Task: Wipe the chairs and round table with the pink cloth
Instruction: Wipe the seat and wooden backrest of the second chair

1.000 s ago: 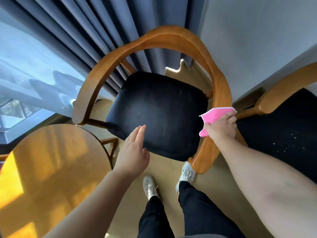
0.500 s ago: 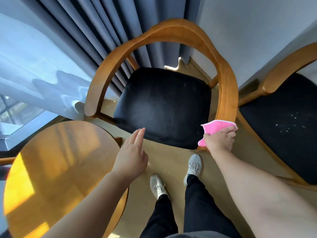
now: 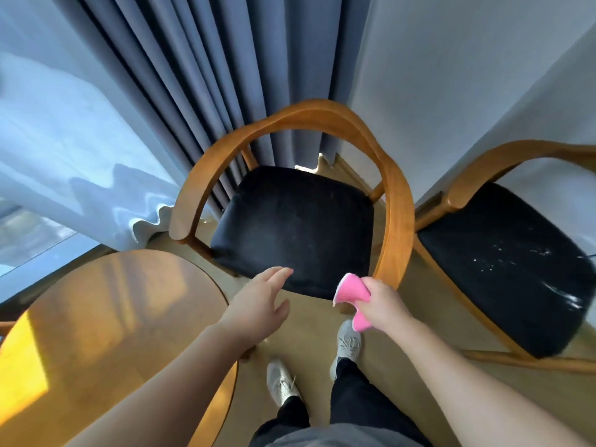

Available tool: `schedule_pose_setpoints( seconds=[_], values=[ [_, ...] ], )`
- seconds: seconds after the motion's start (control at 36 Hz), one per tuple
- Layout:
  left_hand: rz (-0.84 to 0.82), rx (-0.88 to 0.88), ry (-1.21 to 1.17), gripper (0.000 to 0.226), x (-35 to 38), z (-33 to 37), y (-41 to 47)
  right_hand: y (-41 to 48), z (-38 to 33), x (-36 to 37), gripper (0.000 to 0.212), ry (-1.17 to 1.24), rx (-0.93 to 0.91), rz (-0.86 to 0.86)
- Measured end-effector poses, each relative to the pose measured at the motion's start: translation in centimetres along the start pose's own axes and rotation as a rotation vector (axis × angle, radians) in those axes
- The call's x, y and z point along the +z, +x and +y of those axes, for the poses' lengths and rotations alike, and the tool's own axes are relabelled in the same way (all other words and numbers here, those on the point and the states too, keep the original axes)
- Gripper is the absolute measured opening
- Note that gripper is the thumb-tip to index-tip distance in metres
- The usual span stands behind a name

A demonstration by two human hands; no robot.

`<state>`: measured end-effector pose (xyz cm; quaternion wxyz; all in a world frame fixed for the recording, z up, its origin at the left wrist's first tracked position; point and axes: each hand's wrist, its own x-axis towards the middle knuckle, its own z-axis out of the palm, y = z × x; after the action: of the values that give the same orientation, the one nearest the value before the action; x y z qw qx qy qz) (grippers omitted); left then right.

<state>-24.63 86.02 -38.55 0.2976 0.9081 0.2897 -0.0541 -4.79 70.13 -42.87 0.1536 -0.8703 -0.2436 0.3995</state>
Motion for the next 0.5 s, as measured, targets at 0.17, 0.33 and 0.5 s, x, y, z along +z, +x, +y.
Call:
schedule_pose_setpoints(
  seconds=[0.17, 0.33, 0.5],
  values=[
    [-0.007, 0.093, -0.023, 0.081, -1.9, 2.9, 1.9, -1.2, -5.7, -4.0, 0.016, -0.006, -0.325, -0.197],
    [0.049, 0.090, -0.084, 0.041, -4.2, 5.0, 4.3, -0.4, -8.8, -7.1, 0.017, 0.050, -0.532, -0.327],
    [0.138, -0.048, -0.147, 0.015, -5.7, 5.7, 6.5, 2.8, -9.3, -10.5, 0.030, 0.143, -0.622, -0.379]
  ],
)
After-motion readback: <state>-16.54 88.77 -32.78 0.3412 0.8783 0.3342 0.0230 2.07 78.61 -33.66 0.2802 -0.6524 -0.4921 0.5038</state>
